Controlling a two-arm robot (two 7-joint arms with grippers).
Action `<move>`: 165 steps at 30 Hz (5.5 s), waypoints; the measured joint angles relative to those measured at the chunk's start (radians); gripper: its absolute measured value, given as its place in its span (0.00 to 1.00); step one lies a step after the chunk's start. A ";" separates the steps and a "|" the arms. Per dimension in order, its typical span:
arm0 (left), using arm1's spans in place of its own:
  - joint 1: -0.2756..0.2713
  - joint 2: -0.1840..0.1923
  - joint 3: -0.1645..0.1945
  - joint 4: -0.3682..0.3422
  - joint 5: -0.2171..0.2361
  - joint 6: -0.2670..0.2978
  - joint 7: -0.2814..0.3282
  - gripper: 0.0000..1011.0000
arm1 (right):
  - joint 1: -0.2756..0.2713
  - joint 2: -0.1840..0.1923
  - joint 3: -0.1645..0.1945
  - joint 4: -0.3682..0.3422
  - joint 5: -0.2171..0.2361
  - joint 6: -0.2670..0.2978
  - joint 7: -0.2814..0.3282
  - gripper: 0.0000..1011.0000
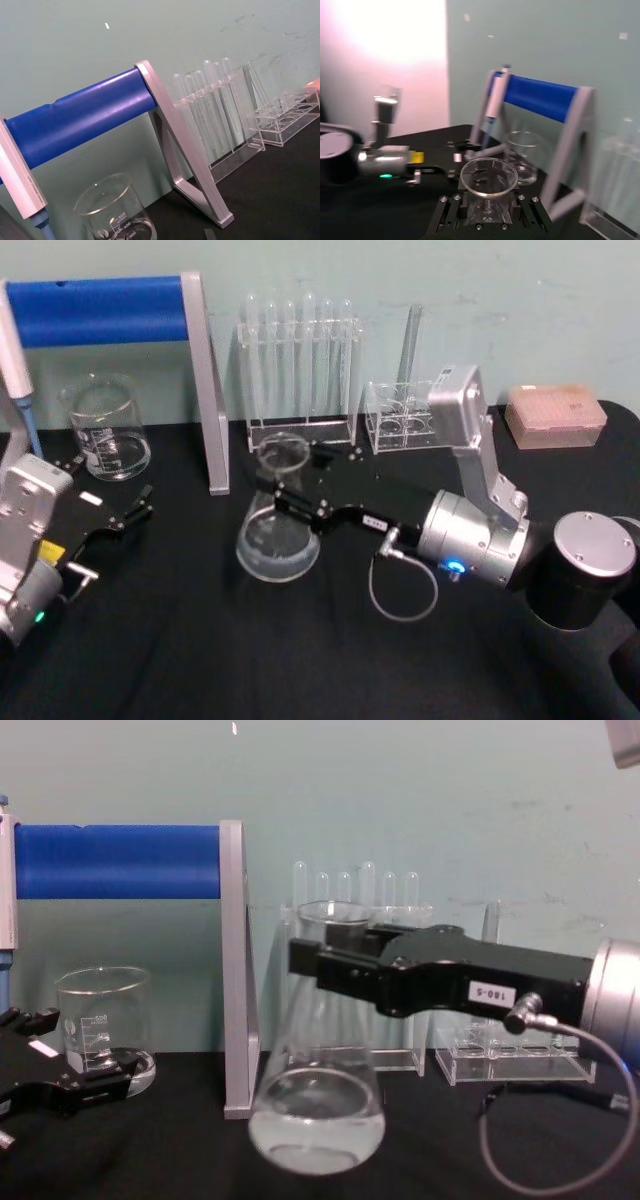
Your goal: Grasp the erlenmeyer flask with one hand, shake it three times, then place it back.
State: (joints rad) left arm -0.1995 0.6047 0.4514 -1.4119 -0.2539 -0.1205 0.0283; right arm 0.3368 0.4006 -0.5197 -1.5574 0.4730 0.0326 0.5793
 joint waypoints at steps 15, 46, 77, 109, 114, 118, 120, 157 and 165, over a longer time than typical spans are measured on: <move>0.000 0.000 0.000 0.000 0.000 0.000 0.000 0.99 | 0.056 0.068 -0.109 -0.011 0.055 -0.067 0.249 0.45; 0.000 0.000 0.000 0.000 0.000 0.000 0.000 0.99 | 0.063 0.066 -0.098 0.019 0.055 -0.051 0.034 0.45; 0.000 0.000 0.000 0.000 0.000 0.000 0.000 0.99 | -0.031 -0.058 0.096 0.049 -0.054 0.022 -0.361 0.45; 0.000 0.000 0.000 0.000 0.000 0.000 0.000 0.99 | -0.012 -0.017 0.046 0.057 -0.023 -0.068 -0.026 0.45; 0.000 0.000 0.000 0.000 0.000 0.000 0.000 0.99 | 0.001 -0.005 0.024 0.072 -0.017 -0.090 0.017 0.45; 0.000 0.000 0.000 0.000 0.000 0.000 0.000 0.99 | 0.008 0.000 0.012 0.084 -0.013 -0.101 0.034 0.45; 0.000 0.000 0.000 0.000 0.000 0.000 0.000 0.99 | 0.012 0.001 0.006 0.094 -0.011 -0.109 0.043 0.45; 0.000 0.000 0.000 0.000 0.000 0.000 0.000 0.99 | 0.051 -0.031 -0.050 0.257 0.005 -0.172 0.112 0.45; 0.000 0.000 0.000 0.000 0.000 0.000 0.000 0.99 | 0.050 -0.037 -0.053 0.272 0.005 -0.173 0.114 0.45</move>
State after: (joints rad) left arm -0.1995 0.6047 0.4514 -1.4120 -0.2539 -0.1205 0.0283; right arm 0.3864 0.3639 -0.5731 -1.2852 0.4778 -0.1404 0.6929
